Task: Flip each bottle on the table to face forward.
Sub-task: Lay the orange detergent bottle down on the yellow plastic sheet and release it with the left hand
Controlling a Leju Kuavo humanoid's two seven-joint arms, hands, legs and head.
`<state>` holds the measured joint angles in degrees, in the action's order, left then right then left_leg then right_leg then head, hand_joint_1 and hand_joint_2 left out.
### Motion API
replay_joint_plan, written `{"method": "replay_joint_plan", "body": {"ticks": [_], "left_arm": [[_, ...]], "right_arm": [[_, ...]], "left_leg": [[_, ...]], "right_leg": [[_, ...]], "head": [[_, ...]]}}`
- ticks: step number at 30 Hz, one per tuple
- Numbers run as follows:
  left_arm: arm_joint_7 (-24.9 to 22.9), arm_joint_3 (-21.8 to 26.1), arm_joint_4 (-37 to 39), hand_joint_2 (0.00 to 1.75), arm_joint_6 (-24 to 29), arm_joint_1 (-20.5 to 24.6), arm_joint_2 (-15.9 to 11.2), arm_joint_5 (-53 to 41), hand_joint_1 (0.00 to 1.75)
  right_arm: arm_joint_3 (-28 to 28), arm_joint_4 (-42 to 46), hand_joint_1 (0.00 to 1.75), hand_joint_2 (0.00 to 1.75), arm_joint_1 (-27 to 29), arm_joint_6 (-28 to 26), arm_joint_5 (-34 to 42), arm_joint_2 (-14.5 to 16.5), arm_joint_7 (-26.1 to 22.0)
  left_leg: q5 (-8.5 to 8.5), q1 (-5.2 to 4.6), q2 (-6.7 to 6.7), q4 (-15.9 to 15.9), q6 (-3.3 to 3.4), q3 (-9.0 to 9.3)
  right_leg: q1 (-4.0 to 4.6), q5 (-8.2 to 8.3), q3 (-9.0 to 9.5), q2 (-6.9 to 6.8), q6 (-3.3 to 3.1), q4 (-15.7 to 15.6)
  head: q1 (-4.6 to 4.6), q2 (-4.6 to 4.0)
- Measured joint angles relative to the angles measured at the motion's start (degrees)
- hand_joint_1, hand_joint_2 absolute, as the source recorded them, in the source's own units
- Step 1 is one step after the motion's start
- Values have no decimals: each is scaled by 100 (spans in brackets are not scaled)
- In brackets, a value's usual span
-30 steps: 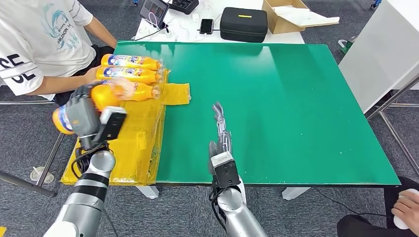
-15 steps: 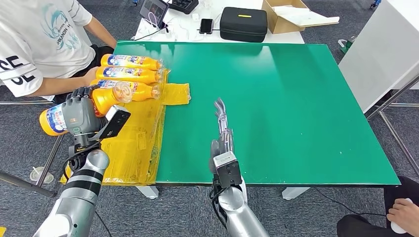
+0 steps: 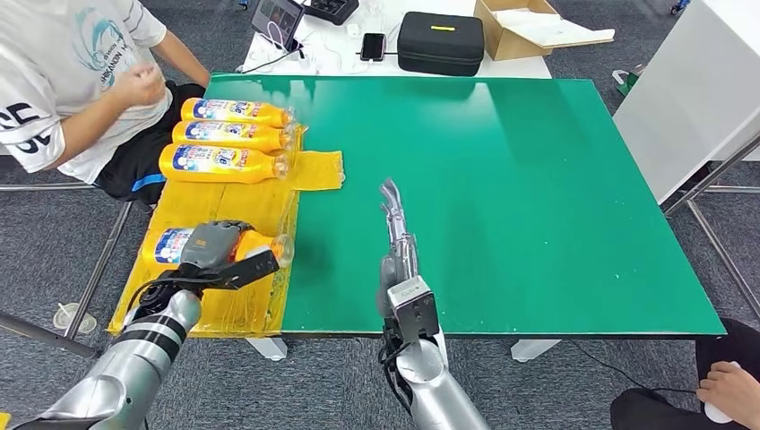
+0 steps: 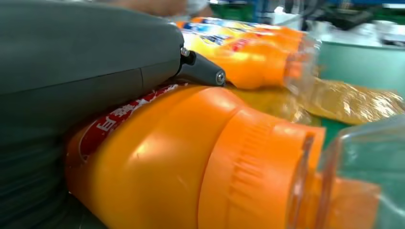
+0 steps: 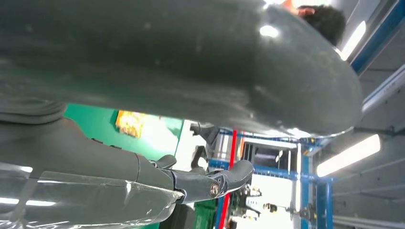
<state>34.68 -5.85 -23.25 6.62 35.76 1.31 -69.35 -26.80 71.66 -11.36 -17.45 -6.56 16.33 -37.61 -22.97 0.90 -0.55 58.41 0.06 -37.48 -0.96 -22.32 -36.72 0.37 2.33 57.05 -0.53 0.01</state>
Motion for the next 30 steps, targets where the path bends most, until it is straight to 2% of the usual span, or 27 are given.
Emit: {"method": "replay_joint_plan", "body": {"ticks": [6, 13, 14, 17, 18, 21, 30], "left_arm": [[-64, -258, 190, 175, -453, 123, -168, 25, 175], [-94, -437, 270, 175, -570, 144, -247, 134, 175], [-95, -451, 273, 175, -580, 145, -252, 172, 154], [-95, -488, 290, 175, -603, 144, -267, 266, 23], [-92, -494, 300, 131, -617, 140, -270, 300, 0], [-66, -499, 321, 0, -706, 130, -276, 430, 0], [98, -513, 321, 0, -1101, 131, -303, 698, 0]], "right_arm": [[-61, -106, 0, 0, -77, 143, 22, 1, 25], [-65, -236, 0, 0, -107, 256, 35, 4, 41], [-65, -255, 0, 0, -111, 268, 34, 5, 41], [-67, -315, 0, 0, -126, 304, 33, 12, 41], [-69, -335, 0, 0, -134, 315, 33, 15, 41], [-73, -391, 0, 0, -150, 347, 33, 20, 45], [-80, -545, 0, 0, -178, 439, 5, 55, 103]], "left_leg": [[-3, 1, 0, -3, -5, 11], [-1, 1, 4, -4, -11, 24], [0, 1, 4, -4, -11, 26], [0, 1, 4, -4, -11, 30], [0, 2, 4, -4, -11, 30], [0, 4, 2, -4, -11, 32], [-1, 5, -4, -4, -11, 39]], "right_leg": [[1, 1, 8, 0, -4, 0], [3, 10, 18, 1, -18, 0], [3, 10, 20, 1, -18, 0], [3, 10, 23, 1, -18, 1], [3, 10, 24, 1, -18, 1], [5, 10, 27, 0, -18, 1], [5, 9, 41, -2, -18, 0]], "head": [[0, 0], [-1, 0], [-1, 0], [0, -1], [-1, -1], [-1, -1], [-1, -1]]}}
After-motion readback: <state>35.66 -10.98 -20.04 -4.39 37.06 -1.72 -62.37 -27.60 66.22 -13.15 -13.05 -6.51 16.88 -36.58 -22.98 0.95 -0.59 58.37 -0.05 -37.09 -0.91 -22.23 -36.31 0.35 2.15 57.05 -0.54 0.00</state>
